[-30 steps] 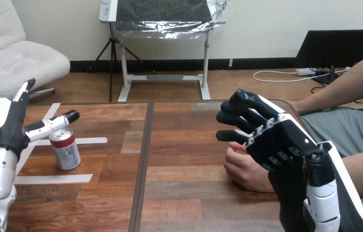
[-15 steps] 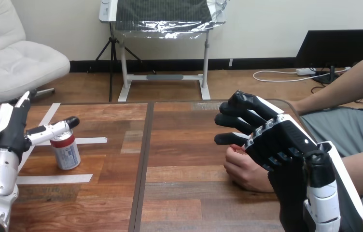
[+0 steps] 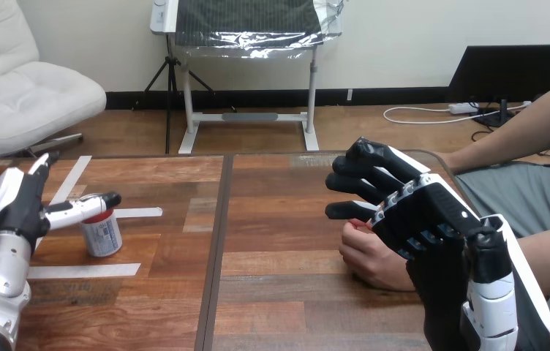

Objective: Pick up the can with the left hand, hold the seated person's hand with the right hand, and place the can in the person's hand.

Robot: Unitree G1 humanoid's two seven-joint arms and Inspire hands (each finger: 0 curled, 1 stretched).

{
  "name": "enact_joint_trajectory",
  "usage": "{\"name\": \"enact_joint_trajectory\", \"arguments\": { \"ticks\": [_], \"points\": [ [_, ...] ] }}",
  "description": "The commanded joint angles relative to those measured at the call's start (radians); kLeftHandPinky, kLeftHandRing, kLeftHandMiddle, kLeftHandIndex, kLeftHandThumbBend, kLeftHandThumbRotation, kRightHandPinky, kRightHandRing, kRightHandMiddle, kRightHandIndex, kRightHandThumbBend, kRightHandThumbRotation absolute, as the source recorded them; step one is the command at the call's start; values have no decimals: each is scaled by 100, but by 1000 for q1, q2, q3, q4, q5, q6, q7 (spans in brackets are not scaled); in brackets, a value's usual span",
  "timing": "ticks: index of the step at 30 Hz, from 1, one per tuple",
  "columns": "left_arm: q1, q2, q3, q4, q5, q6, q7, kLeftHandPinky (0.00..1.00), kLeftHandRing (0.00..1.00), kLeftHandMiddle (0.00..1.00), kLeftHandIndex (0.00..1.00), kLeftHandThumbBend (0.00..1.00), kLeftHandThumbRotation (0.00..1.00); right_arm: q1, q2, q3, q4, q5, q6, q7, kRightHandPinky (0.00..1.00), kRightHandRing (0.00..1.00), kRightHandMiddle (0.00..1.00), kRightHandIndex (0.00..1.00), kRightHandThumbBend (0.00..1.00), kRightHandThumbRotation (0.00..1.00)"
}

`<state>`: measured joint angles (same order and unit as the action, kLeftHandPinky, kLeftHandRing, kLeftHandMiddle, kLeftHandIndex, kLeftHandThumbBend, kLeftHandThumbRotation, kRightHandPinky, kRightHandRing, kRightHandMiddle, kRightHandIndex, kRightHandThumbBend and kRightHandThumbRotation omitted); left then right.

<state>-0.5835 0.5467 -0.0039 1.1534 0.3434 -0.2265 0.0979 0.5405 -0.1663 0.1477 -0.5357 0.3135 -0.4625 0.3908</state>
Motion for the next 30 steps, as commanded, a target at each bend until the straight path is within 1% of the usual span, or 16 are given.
{"name": "enact_joint_trajectory", "arguments": {
  "ticks": [1,4,10,12,18,22,25,30],
  "points": [
    [-86,4,-14,13,-3,9,2,79,92,94,92,87,42,-32,-8,-10,-31,15,-15,6,72,81,82,82,64,97],
    [-87,0,-19,16,-5,24,-5,80,92,94,92,86,41,-32,-12,-12,-31,19,-17,10,72,81,82,82,64,97],
    [-87,-11,-33,24,-1,35,8,81,92,93,91,86,39,-29,-14,-16,-39,15,-14,10,72,81,82,82,65,98],
    [-89,-14,-42,26,6,41,13,80,92,93,90,86,38,-29,-17,-16,-42,24,-8,12,73,81,82,82,65,98],
    [-91,-21,-65,30,24,56,23,78,89,91,89,86,37,-28,-23,-14,-52,35,1,13,74,81,82,82,66,97],
    [-94,-25,-72,38,29,63,24,75,87,89,88,87,37,-28,-28,-14,-54,38,1,13,74,81,81,81,66,96],
    [-98,-29,-78,39,28,81,16,74,87,89,87,88,37,-28,-31,-13,-56,40,0,11,74,81,81,81,67,96],
    [-97,-37,-80,37,21,80,10,72,85,88,86,89,35,-26,-36,-11,-62,50,7,9,74,81,81,81,67,96]
  ]
}}
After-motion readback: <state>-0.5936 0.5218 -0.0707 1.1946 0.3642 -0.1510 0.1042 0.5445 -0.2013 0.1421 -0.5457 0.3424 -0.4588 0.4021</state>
